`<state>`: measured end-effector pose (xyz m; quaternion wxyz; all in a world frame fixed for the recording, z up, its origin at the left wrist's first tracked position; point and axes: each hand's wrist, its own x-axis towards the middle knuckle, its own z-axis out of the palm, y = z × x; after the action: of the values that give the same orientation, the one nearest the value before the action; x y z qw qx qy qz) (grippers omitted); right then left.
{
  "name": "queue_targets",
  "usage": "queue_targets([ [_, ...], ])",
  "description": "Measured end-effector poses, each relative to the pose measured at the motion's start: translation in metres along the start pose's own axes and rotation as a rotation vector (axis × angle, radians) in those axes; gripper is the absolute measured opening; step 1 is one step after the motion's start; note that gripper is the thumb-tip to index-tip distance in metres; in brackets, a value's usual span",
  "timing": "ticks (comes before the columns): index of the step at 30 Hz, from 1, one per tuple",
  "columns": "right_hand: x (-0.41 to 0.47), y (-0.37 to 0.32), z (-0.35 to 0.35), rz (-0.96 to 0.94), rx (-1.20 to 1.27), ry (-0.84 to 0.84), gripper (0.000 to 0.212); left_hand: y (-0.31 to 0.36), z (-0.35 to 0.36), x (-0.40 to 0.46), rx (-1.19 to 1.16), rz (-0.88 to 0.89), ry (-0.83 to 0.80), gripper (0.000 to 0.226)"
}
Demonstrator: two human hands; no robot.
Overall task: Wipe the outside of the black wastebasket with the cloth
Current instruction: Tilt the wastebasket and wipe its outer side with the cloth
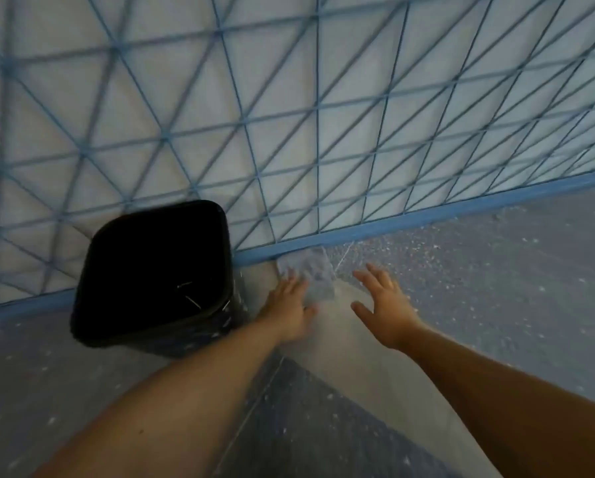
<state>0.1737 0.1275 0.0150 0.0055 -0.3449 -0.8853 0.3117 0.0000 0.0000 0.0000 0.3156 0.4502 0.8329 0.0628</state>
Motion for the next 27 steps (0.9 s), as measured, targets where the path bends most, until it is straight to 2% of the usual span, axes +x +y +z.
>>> queue_targets([
  [4,0.025,0.021,0.013,-0.025,-0.076,-0.025,0.060,0.005,0.017,0.044,0.000,-0.074,0.072,0.072],
  [8,0.039,0.030,0.021,-0.151,-0.094,0.025,0.060,0.013,0.022,0.081,-0.078,-0.209,0.203,0.080],
  [11,0.043,0.041,0.031,-0.149,-0.090,0.000,0.062,0.010,0.026,0.100,-0.321,-0.405,0.307,0.102],
  [14,0.049,0.049,0.033,-0.161,-0.082,-0.017,0.061,-0.003,0.031,0.109,-0.415,-0.520,0.413,0.122],
  [16,0.053,0.051,0.028,-0.158,-0.055,-0.001,0.059,-0.006,0.030,0.112,-0.505,-0.550,0.464,0.110],
  [20,0.057,0.045,0.018,-0.169,0.003,0.072,0.059,0.000,0.024,0.103,-0.541,-0.571,0.464,0.037],
  [23,0.062,0.036,0.015,-0.144,0.053,0.115,0.060,0.001,0.017,0.094,-0.455,-0.482,0.508,0.028],
  [27,0.066,0.018,0.006,-0.188,0.092,0.160,0.066,0.013,0.003,0.069,-0.571,-0.261,0.529,0.012],
])
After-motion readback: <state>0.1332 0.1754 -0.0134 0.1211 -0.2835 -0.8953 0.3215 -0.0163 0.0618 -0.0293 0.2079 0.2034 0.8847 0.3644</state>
